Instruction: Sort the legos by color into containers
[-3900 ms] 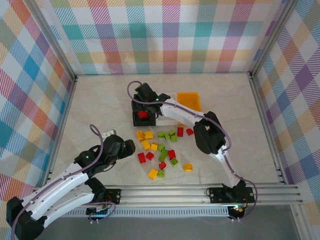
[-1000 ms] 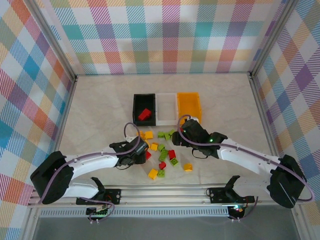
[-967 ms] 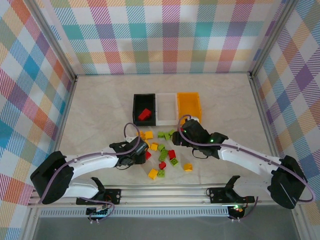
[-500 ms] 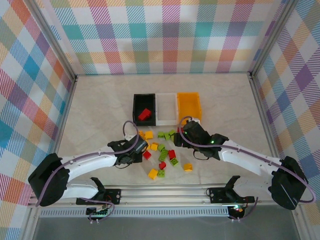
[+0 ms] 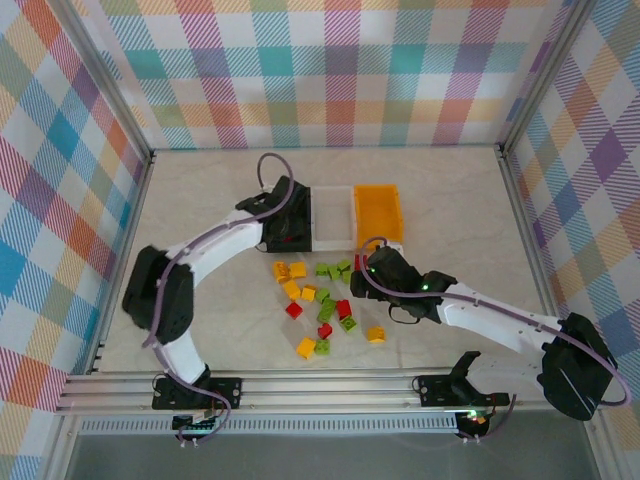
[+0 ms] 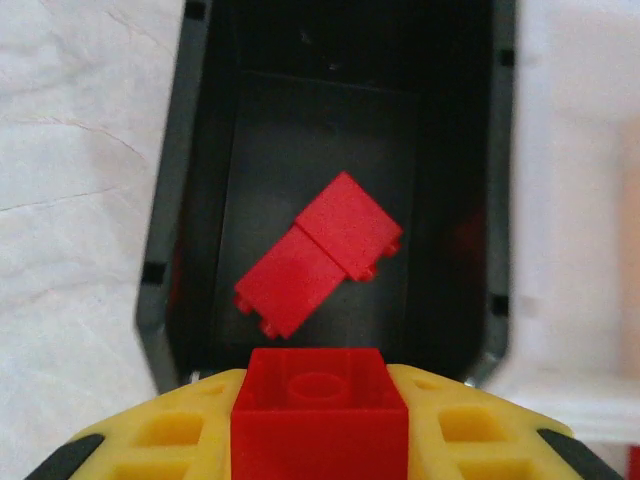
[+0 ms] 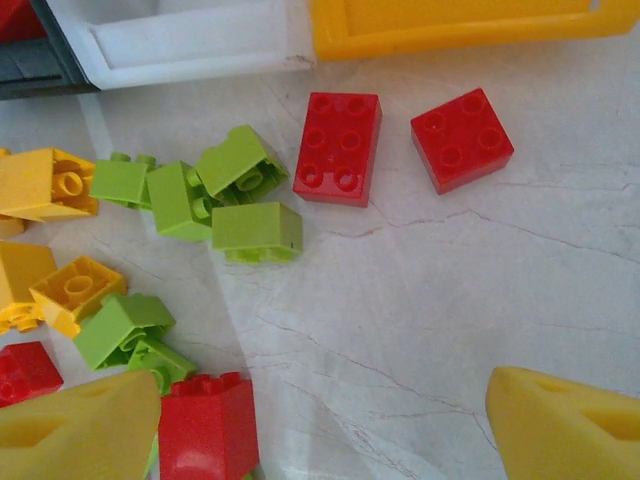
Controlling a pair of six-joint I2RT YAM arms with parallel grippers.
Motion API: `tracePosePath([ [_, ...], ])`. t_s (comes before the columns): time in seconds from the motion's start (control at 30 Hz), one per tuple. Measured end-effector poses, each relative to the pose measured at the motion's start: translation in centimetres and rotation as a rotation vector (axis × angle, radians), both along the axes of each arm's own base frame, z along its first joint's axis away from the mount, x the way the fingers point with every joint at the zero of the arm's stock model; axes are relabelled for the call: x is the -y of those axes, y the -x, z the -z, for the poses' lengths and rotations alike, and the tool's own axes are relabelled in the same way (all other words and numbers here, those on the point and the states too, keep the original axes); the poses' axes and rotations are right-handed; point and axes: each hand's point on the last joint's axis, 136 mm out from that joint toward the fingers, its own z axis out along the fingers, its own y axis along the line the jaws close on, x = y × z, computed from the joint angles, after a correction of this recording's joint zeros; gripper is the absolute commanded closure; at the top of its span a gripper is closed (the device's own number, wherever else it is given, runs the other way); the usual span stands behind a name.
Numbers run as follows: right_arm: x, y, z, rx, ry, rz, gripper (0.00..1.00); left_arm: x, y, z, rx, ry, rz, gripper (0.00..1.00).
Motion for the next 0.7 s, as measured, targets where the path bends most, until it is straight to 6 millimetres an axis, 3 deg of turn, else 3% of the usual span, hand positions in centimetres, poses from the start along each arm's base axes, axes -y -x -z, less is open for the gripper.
tracePosePath([
  [0.07, 0.0, 0.2, 0.2, -0.008, 0.001, -0.004, 0.14, 0.1, -0.9, 1.3, -0.028, -0.022, -0.001, 0.65],
  [0.17, -0.1, 0.3, 0.3, -0.019, -0.001, -0.011, 0.15, -0.1, -2.1, 2.1, -0.049, -0.039, -0.010, 0.47],
  [0.33, 0.3, 1.2, 1.2, -0.070, 0.017, -0.010, 0.16, 0.5, -2.9, 0.0, -0.019, 0.003, -0.006, 0.17],
  [0.43, 0.6, 1.9, 1.7, -0.111, 0.027, -0.010, 0.17, 1.3, -2.2, -2.2, 0.011, 0.047, 0.019, 0.06],
  [0.53, 0.7, 3.0, 2.4, -0.171, 0.018, -0.015, 0.19, 2.3, -0.1, -5.8, 0.077, 0.118, 0.065, 0.00],
  [0.63, 1.0, 4.6, 3.9, -0.250, 0.018, -0.021, 0.20, 3.6, 4.0, -9.5, 0.147, 0.201, 0.144, 0.00],
  [0.7, 1.4, 6.1, 5.1, -0.307, 0.033, -0.031, 0.20, 4.2, 7.1, -10.8, 0.176, 0.241, 0.201, 0.00],
])
